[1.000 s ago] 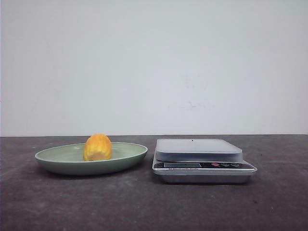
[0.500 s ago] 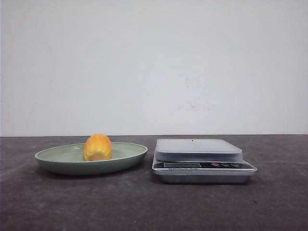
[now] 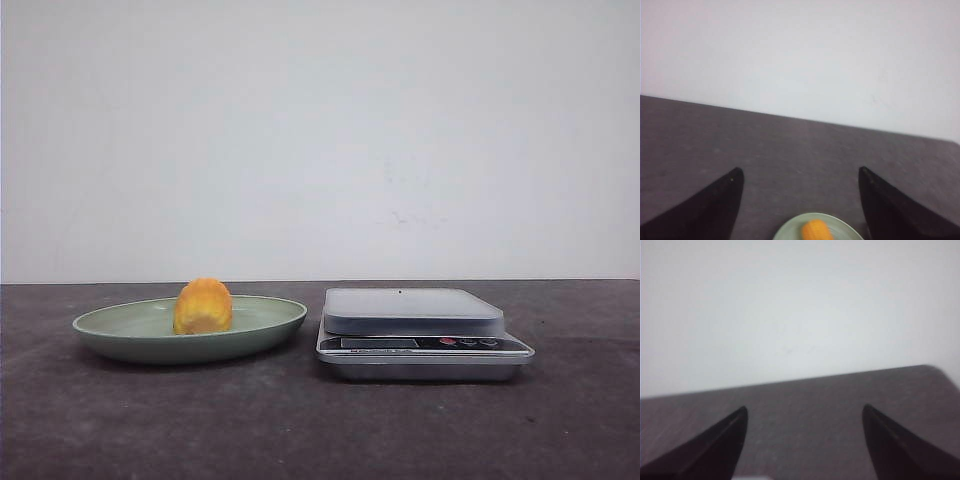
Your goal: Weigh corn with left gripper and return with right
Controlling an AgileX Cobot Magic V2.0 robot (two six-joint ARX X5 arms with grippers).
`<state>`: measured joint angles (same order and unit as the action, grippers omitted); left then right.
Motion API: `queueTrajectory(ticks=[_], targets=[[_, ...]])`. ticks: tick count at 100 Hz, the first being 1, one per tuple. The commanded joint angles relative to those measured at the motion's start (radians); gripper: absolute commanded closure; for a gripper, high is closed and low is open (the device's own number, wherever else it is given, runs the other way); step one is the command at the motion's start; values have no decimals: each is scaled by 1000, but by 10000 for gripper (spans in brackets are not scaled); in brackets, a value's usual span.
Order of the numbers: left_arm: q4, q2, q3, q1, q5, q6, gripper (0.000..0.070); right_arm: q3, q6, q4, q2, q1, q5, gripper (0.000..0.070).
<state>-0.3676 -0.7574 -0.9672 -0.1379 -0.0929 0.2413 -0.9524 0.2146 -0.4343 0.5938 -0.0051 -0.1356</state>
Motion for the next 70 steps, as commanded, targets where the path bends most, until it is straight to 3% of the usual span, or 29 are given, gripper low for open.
queueTrajectory(ticks=[1, 23, 44, 70], targets=[[0, -53, -35, -39, -4, -40, 253, -29, -16, -18, 22, 8, -24, 230], [8, -279, -72, -159, 53, -55, 253, -51, -16, -55, 47, 13, -78, 230], [32, -520, -72, -210, 72, -43, 253, -51, -22, -62, 55, 17, -79, 230], [108, -768, -72, -267, 105, 16, 255, -51, -24, -62, 59, 17, -112, 230]])
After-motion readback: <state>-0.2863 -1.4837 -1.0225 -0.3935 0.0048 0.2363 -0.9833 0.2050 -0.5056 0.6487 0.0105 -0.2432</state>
